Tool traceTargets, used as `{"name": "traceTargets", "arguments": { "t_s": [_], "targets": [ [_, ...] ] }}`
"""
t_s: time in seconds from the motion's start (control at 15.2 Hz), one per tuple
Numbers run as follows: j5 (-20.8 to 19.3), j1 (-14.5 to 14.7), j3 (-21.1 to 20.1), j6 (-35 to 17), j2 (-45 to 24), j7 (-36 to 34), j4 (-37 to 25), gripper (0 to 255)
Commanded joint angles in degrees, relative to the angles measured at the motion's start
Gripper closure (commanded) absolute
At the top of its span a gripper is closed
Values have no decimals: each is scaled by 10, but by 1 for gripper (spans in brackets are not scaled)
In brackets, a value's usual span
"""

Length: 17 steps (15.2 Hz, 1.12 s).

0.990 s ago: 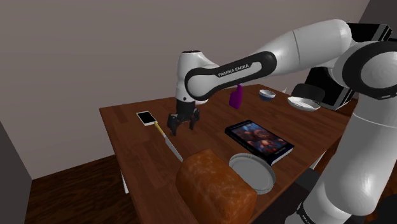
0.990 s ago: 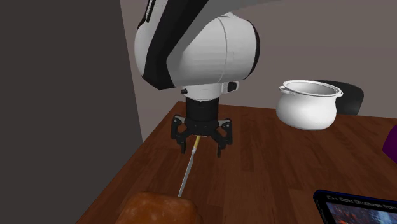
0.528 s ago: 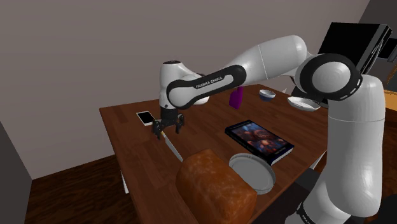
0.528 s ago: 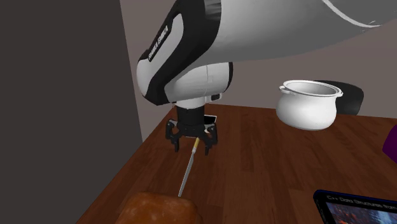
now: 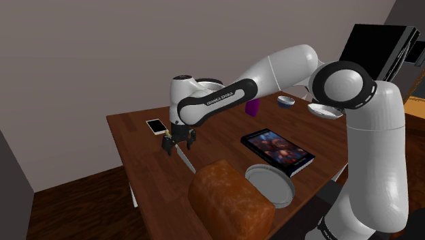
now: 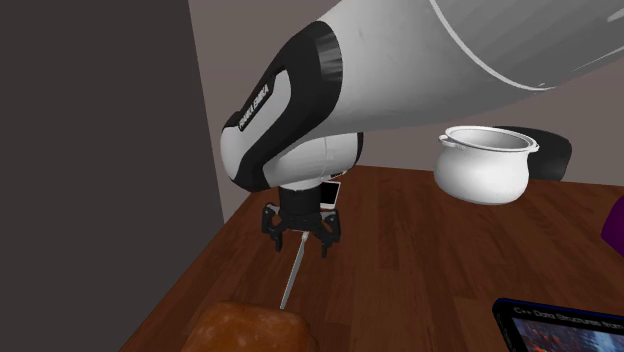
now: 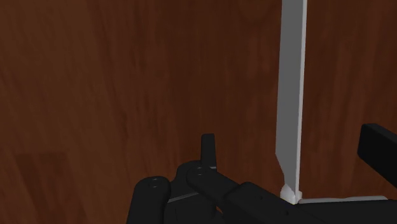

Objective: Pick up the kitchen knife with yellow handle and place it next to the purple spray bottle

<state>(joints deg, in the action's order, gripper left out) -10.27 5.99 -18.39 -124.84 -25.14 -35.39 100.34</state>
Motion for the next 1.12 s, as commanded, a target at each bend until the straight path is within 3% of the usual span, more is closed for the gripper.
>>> {"name": "traceTargets", "arguments": {
  "t_s": [0.0, 0.33, 0.4, 1.06],
  "targets": [
    [-1, 0, 0, -2, -1, 0, 0, 0],
    [-1, 0, 0, -2, -1, 0, 0, 0],
    [-1, 0, 0, -2, -1, 0, 0, 255],
    [1, -1, -1, 4, 2, 1, -3, 255]
  ]
}}
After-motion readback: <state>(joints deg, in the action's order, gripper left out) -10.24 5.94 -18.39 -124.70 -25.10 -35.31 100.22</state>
